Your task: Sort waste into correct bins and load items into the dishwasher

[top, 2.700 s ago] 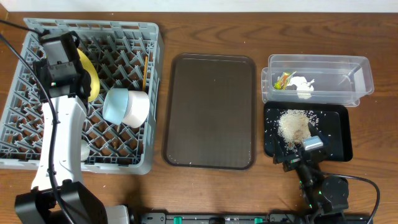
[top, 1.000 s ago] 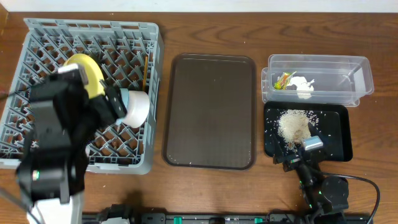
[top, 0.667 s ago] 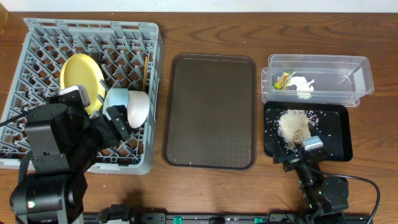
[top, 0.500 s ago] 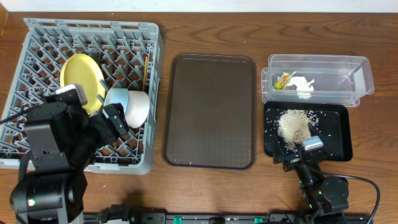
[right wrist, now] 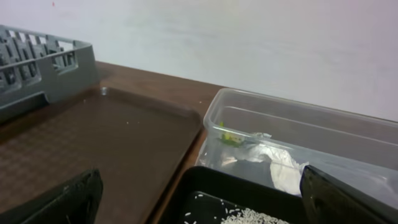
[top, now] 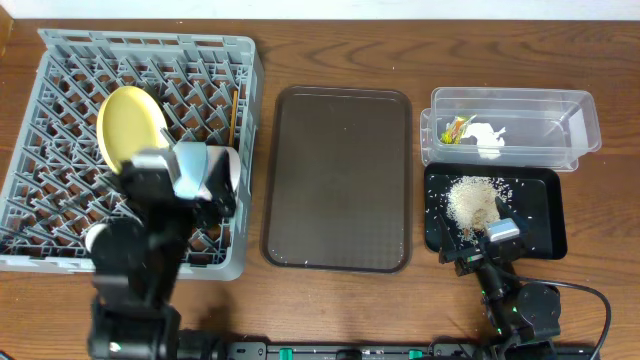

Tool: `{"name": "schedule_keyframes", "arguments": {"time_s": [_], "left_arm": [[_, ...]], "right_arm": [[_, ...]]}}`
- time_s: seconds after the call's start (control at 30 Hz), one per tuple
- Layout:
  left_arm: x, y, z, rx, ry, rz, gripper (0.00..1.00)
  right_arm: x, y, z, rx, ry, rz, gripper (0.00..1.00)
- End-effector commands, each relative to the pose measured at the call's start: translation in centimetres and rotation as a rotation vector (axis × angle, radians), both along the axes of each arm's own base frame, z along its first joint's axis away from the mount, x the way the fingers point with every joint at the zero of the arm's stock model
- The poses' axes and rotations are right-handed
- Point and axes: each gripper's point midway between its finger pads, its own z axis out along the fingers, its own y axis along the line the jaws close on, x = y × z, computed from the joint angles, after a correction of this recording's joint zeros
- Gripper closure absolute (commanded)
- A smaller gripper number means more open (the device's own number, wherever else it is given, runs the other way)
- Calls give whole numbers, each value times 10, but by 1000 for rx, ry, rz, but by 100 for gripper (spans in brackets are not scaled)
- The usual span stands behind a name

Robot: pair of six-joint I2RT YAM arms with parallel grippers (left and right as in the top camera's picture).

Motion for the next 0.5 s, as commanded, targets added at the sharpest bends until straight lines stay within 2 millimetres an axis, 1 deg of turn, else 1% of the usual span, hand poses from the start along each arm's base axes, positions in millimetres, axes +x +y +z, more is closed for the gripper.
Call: {"name": "schedule_keyframes", "arguments": {"time_s": [0.0, 0.13, 0.23, 0.33, 0.47], "left_arm": [[-10, -7, -25, 50, -52, -37, 5], [-22, -5, -57, 48, -75, -33, 5], [-28, -4, -77, 48, -82, -27, 5], [-31, 1, -97, 51, -85, -3, 5], [-32, 7, -119, 55, -95, 35, 5]], "right_arm": [[0, -2, 0, -9, -4, -5, 1], [0, -2, 0, -9, -4, -5, 1], [0, -2, 0, -9, -4, -5, 1], [0, -2, 0, -9, -4, -5, 1], [0, -2, 0, -9, -4, -5, 1]]}}
